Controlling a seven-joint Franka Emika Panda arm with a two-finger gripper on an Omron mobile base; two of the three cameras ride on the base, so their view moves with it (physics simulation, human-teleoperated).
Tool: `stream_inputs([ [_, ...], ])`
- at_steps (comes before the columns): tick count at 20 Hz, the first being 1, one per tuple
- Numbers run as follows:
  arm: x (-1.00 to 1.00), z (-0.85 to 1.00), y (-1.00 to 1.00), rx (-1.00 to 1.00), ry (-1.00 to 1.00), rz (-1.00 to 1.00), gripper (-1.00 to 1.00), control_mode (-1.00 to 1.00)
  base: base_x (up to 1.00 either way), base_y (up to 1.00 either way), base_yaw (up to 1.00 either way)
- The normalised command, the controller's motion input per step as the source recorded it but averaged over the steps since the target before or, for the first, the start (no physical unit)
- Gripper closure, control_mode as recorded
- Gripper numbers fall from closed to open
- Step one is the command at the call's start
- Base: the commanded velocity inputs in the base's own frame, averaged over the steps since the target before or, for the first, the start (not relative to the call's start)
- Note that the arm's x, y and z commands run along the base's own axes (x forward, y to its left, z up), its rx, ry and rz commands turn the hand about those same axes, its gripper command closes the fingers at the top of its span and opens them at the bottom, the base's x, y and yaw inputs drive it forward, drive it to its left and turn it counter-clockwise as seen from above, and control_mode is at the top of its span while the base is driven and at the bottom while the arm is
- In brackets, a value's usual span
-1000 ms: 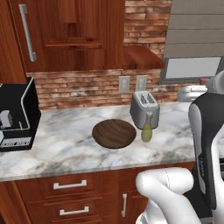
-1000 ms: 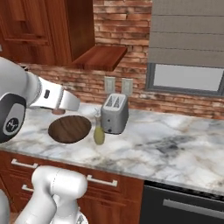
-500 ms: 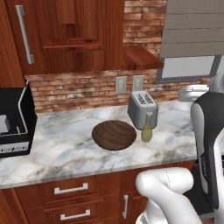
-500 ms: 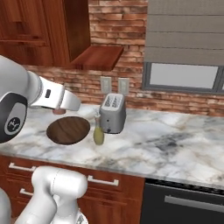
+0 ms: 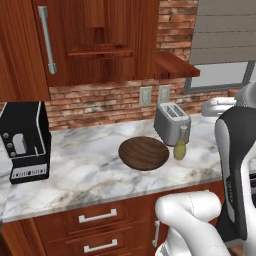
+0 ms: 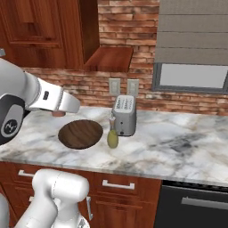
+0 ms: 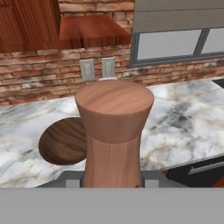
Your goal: Retrieve the bottle and the shaker from the cabinet and place them next to the mixing bowl on the counter. Then add garlic from the fridge to the mixing bowl.
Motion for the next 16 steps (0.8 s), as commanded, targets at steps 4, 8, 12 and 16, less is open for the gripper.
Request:
stream_inputs([
  [4,0.00,0.00,0.00,0.00,0.00,0.00,1.00,1.00,0.25,0.00,0.00],
  [8,0.00,0.00,0.00,0.00,0.00,0.00,1.00,1.00,0.16,0.00,0.00],
  [12,0.00,0.00,0.00,0.00,0.00,0.00,1.00,1.00,0.18,0.00,0.00],
  [16,0.00,0.00,0.00,0.00,0.00,0.00,1.00,1.00,0.27,0.17,-0.02],
])
